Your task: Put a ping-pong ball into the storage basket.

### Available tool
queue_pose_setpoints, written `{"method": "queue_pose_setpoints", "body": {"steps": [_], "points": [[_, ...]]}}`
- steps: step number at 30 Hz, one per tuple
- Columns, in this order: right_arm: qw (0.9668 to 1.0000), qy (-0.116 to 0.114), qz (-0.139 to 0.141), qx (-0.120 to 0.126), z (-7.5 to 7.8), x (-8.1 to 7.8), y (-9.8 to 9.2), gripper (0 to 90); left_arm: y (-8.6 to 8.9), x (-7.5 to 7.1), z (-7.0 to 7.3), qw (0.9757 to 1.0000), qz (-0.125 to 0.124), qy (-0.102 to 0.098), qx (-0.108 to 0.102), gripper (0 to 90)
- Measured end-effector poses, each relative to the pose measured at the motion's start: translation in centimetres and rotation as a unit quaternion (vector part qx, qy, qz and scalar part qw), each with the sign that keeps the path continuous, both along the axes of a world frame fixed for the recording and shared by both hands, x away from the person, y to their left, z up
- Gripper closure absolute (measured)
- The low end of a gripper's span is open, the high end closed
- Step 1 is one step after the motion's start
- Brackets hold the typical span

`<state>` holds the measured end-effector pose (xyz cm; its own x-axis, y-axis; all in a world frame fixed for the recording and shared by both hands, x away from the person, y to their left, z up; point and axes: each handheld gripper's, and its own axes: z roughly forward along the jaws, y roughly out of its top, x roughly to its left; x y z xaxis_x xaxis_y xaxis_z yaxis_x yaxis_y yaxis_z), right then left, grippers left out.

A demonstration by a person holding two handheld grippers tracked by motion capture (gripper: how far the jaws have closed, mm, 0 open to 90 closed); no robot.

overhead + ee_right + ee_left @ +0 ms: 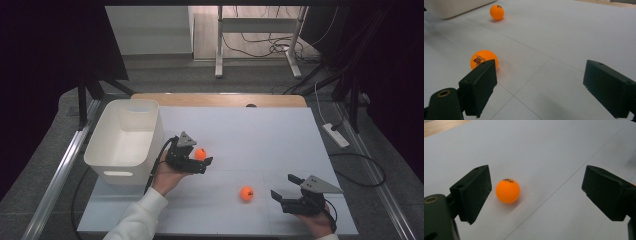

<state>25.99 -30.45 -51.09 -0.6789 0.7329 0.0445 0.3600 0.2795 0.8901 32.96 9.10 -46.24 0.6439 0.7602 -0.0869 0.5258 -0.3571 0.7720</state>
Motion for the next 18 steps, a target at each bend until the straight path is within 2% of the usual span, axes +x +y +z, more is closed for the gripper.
{"method": "queue_pose_setpoints", "body": {"steps": [7,15,18], "points": [[1.0000,-0.001,-0.001,0.000,0.0,0.0,0.0,11.6,-0.3,1.3,-0.3,0.9999,0.010,0.008,0.006,10.3],[1.0000,-0.001,-0.001,-0.001,0.0,0.0,0.0,11.7,-0.5,2.9,-1.5,0.9992,0.022,0.027,0.021,10.4],[1.0000,-0.001,-0.002,-0.003,0.0,0.0,0.0,11.7,-0.4,3.3,-1.9,0.9989,0.026,0.032,0.020,10.4]]}}
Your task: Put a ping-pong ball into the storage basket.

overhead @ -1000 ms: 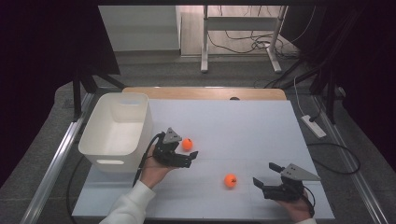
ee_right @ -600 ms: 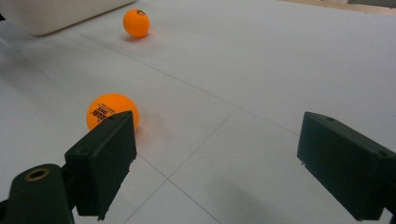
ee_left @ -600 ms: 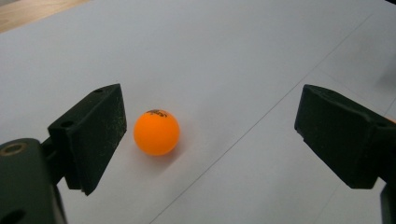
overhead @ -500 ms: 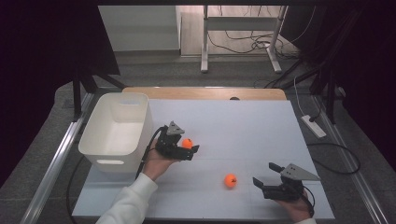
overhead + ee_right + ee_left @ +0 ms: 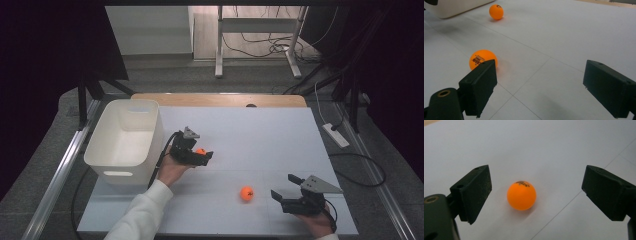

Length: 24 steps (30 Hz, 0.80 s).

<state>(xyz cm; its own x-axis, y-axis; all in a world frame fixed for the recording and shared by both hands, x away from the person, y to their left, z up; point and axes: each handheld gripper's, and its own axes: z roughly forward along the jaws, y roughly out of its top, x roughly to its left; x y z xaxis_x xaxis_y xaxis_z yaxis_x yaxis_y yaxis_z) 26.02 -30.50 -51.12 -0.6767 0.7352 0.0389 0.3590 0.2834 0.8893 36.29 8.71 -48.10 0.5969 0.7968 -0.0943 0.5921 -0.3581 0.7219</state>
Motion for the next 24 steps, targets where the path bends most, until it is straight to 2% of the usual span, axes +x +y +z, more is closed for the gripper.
{"method": "queue_pose_setpoints", "body": {"steps": [7,12,24], "points": [[1.0000,0.000,0.000,-0.002,0.0,0.0,0.0,11.7,0.0,0.5,-0.5,0.9999,0.002,0.011,0.006,10.5],[1.0000,0.000,0.001,-0.002,0.0,0.0,0.0,11.6,0.0,1.2,-1.3,0.9995,0.004,0.027,0.013,10.5],[1.0000,-0.001,-0.001,-0.008,-0.1,0.0,0.1,11.6,0.3,2.4,-2.7,0.9986,0.007,0.051,0.013,11.5]]}}
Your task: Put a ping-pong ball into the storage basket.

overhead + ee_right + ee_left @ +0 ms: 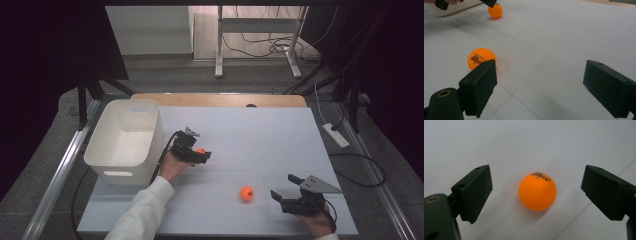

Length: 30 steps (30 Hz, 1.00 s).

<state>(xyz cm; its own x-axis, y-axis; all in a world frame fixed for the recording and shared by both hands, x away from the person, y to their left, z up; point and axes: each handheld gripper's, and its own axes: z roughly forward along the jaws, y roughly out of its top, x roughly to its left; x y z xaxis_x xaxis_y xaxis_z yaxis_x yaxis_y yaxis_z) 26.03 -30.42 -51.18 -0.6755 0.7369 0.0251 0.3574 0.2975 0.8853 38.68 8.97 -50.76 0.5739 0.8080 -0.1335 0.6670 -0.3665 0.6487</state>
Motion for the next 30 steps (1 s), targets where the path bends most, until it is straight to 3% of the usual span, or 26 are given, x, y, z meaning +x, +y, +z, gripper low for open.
{"method": "queue_pose_setpoints", "body": {"steps": [13,18,26,30], "points": [[1.0000,-0.001,-0.002,-0.001,0.0,0.0,-0.1,11.7,-0.3,0.5,-0.7,0.9997,-0.015,0.017,0.012,18.2],[1.0000,-0.002,-0.002,-0.002,0.0,0.0,-0.1,11.7,-0.3,0.7,-1.1,0.9994,-0.022,0.026,0.012,25.6],[1.0000,-0.001,-0.003,-0.005,-0.1,0.0,0.0,11.7,-0.2,0.8,-1.3,0.9988,-0.041,0.028,0.008,50.2],[1.0000,-0.002,-0.004,-0.004,-0.1,0.0,-0.1,11.7,-0.3,0.7,-1.3,0.9986,-0.047,0.025,0.009,50.7]]}}
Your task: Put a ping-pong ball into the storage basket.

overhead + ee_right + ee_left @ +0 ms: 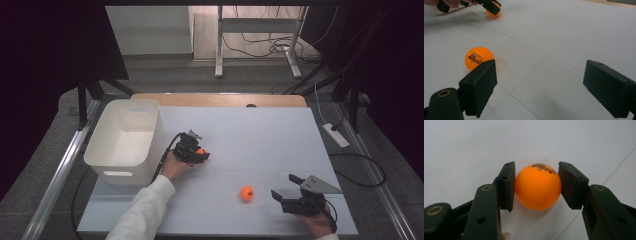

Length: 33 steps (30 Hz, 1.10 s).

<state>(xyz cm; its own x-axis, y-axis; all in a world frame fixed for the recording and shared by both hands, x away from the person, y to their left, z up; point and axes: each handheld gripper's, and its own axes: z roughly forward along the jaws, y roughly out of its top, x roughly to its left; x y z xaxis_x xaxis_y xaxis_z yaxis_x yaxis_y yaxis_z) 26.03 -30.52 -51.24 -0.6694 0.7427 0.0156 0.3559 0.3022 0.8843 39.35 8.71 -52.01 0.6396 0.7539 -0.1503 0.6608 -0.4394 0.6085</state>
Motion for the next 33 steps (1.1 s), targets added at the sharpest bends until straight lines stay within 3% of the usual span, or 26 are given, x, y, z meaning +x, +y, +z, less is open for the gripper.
{"method": "queue_pose_setpoints", "body": {"steps": [14,33], "points": [[1.0000,0.000,-0.002,-0.001,0.0,0.0,-0.1,11.7,0.8,-0.9,1.5,0.9996,0.009,-0.020,-0.018,50.8],[1.0000,-0.002,-0.003,-0.002,0.1,0.0,-0.2,11.7,1.4,-2.4,3.5,0.9981,-0.001,-0.043,-0.044,50.8]]}}
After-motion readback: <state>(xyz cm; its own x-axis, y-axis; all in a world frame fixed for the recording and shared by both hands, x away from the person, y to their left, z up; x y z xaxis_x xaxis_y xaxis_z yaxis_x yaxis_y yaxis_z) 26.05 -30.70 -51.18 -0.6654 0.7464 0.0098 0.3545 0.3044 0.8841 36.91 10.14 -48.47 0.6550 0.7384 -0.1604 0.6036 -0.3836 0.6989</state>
